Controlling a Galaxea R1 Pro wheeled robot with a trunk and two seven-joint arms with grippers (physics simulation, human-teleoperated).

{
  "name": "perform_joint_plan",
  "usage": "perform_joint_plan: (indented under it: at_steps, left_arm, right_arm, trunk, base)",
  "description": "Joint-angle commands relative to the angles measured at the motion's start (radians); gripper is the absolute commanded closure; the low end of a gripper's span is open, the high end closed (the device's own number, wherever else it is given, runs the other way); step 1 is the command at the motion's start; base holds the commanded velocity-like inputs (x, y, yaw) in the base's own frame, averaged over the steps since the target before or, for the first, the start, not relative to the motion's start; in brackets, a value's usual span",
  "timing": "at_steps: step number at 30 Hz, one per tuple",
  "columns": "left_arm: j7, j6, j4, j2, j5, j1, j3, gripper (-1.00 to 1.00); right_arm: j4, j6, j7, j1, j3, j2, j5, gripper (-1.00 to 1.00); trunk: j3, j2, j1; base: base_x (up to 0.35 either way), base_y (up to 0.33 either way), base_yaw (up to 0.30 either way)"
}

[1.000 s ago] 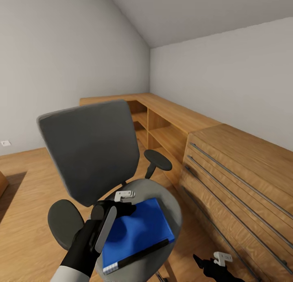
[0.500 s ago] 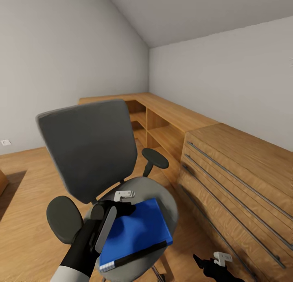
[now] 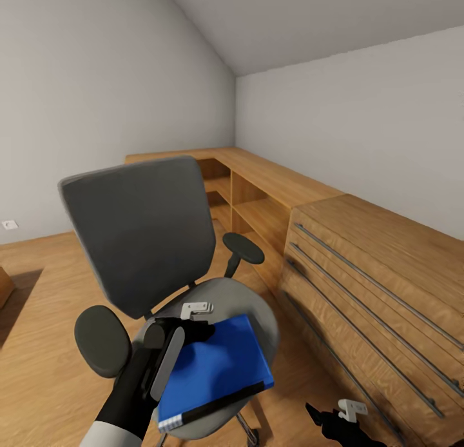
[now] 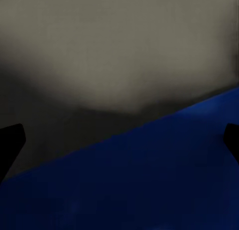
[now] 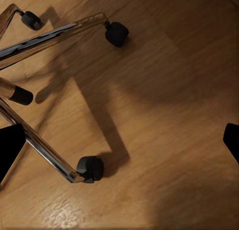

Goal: In the bedroom, organize the workspace by keeping the computer under the desk, ensuring the monitor is on the desk, placing the keyboard on the desk next to the monitor, placing the mouse on the desk next to the keyboard, moving the folder from the swivel chair onto the desk next to the mouse, stacking the notebook on top of the folder with the pen on top of the notebook, and positioning the swivel chair next to the desk.

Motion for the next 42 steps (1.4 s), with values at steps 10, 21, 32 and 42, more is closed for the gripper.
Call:
perform_joint_plan:
  at_steps: [10,21,32,42]
  left_arm:
    - [0.010,0.002,0.011,0.000,0.018,0.000,0.000,-1.00]
    - [0.010,0.002,0.011,0.000,0.019,-0.001,0.001,-1.00]
    - [0.010,0.002,0.011,0.000,0.020,0.000,0.000,-1.00]
    - [0.008,0.002,0.011,0.000,0.020,0.000,0.001,-1.00]
  right_arm:
    - [0.004,-0.003,0.007,-0.001,-0.003,0.003,-0.003,-1.00]
    - [0.005,-0.003,0.008,-0.001,-0.004,0.003,-0.004,-1.00]
    - [0.005,-0.003,0.011,-0.001,-0.004,0.003,-0.006,-1.00]
    - [0.006,-0.003,0.009,-0.001,-0.004,0.004,-0.005,-1.00]
  trunk:
    - [-0.001,0.000,0.000]
    - [-0.001,0.000,0.000]
    - [-0.001,0.000,0.000]
    - [-0.001,0.000,0.000]
  base:
    - [-0.005,-0.003,0.000]
    - [0.000,0.000,0.000]
    - [-0.003,0.000,0.000]
    - [-0.115,0.000,0.000]
